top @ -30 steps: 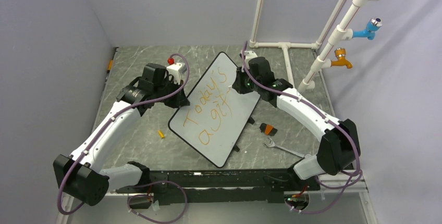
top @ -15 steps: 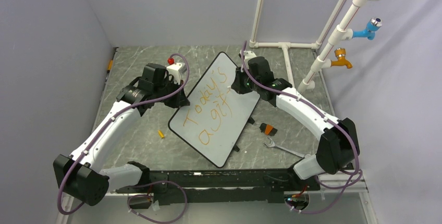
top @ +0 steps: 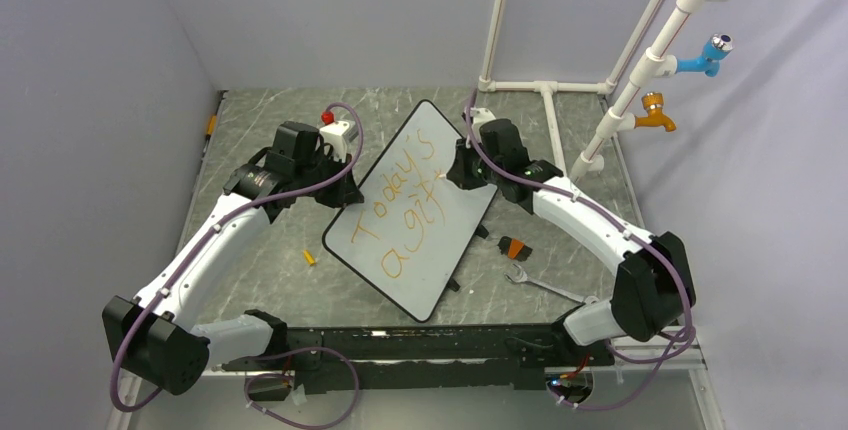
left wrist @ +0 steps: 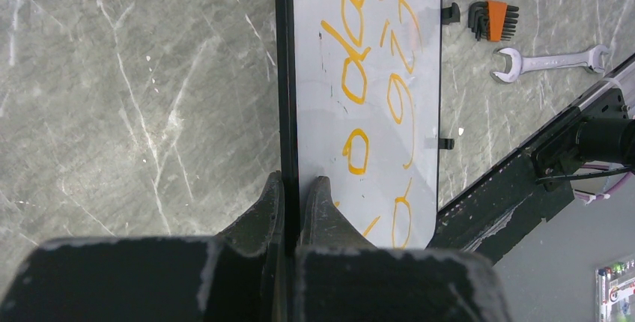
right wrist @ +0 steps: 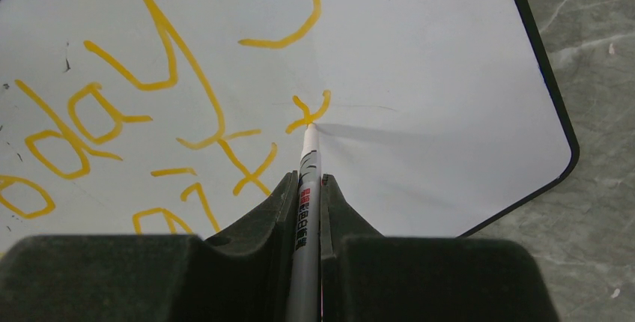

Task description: Write a sentence on the whiteboard

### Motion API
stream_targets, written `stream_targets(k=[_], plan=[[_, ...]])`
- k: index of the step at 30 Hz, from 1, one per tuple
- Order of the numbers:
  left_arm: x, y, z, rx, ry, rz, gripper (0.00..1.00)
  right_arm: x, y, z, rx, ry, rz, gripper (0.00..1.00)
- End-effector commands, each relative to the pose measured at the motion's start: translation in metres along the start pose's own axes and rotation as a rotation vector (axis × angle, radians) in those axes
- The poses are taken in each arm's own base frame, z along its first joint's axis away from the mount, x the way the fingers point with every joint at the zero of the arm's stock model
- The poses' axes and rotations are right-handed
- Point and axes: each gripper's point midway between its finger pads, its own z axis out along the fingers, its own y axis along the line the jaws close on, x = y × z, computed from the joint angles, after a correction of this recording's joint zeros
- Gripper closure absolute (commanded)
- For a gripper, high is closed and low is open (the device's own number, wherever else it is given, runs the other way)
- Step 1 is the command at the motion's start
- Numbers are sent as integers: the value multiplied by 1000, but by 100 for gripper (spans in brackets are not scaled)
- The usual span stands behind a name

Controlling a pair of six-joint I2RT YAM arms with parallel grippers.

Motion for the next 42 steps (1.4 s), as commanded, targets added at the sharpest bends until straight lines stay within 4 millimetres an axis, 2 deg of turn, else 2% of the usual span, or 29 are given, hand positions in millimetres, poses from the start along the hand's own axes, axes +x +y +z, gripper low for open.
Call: stream_targets(k=[1,14,20,26,42], plan=[[-2,30,-1,-147,-12,106,100,9,3,-5,-18,5,10,100],[-2,31,-1,-152,-13,105,100,37,-7,-10,7,41,26,100],[-1,32,0,-155,-8,105,100,41,-13,-12,41,46,26,100],[-1,33,-1,-156,-9,105,100,37,-18,-12,73,37,21,100],[-1,33,0,-158,-7,106,100,-1,-19,-4,105,-19,-5,100]])
